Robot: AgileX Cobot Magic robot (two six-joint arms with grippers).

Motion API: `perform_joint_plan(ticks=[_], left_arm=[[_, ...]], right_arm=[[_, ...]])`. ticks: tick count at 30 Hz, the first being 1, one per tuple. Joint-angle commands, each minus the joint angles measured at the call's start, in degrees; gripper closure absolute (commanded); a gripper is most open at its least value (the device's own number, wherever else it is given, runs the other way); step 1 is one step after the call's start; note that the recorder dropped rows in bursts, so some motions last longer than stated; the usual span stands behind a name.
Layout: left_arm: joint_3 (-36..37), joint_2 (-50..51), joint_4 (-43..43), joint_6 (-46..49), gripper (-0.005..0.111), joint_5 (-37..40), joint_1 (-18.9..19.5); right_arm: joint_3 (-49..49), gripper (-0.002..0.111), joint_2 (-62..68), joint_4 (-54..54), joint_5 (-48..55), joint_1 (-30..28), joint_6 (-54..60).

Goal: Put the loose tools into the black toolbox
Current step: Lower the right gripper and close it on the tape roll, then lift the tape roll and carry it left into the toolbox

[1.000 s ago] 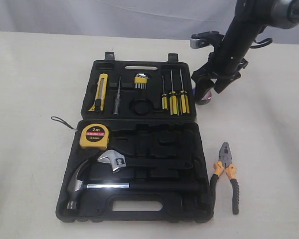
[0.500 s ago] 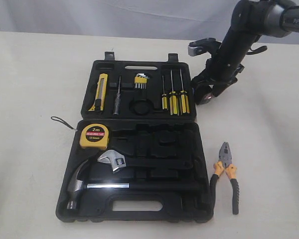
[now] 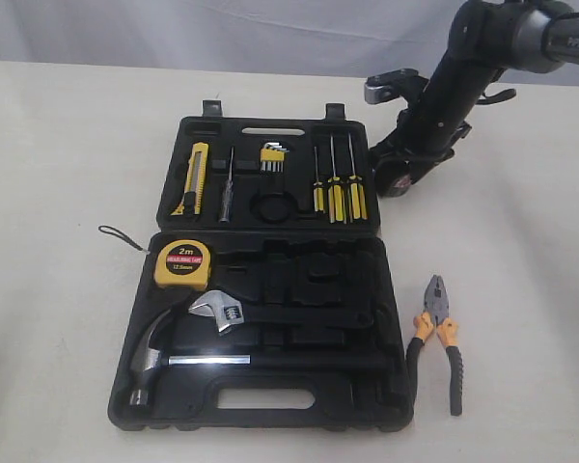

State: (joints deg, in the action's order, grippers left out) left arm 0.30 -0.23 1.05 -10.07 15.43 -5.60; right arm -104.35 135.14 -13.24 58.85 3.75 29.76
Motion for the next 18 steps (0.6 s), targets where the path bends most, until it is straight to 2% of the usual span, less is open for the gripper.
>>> perform_joint_plan(ticks=[1, 8, 14, 18], left_arm=[[-0.30, 0.23, -0.26, -0.07, 0.107, 0.06, -0.33], [-0.30, 0.23, -0.26, -0.07, 0.107, 0.06, -0.33], [-0.30, 0.23, -0.15, -0.07, 0.107, 0.06, -0.33], [-0.30, 0.23, -0.15, -0.07, 0.107, 0.06, -0.33]], right_arm=[[0.44, 0.089, -3.38, -1.12, 2.65, -0.19, -0.69], [0.44, 0.089, -10.96, -3.58, 9.19, 2.38, -3.72], [0.44, 0.089, -13.81, -4.65, 9.21, 10.98, -3.72], [0.44, 0.089, -12.55, -4.02, 5.74, 17.81, -3.72]])
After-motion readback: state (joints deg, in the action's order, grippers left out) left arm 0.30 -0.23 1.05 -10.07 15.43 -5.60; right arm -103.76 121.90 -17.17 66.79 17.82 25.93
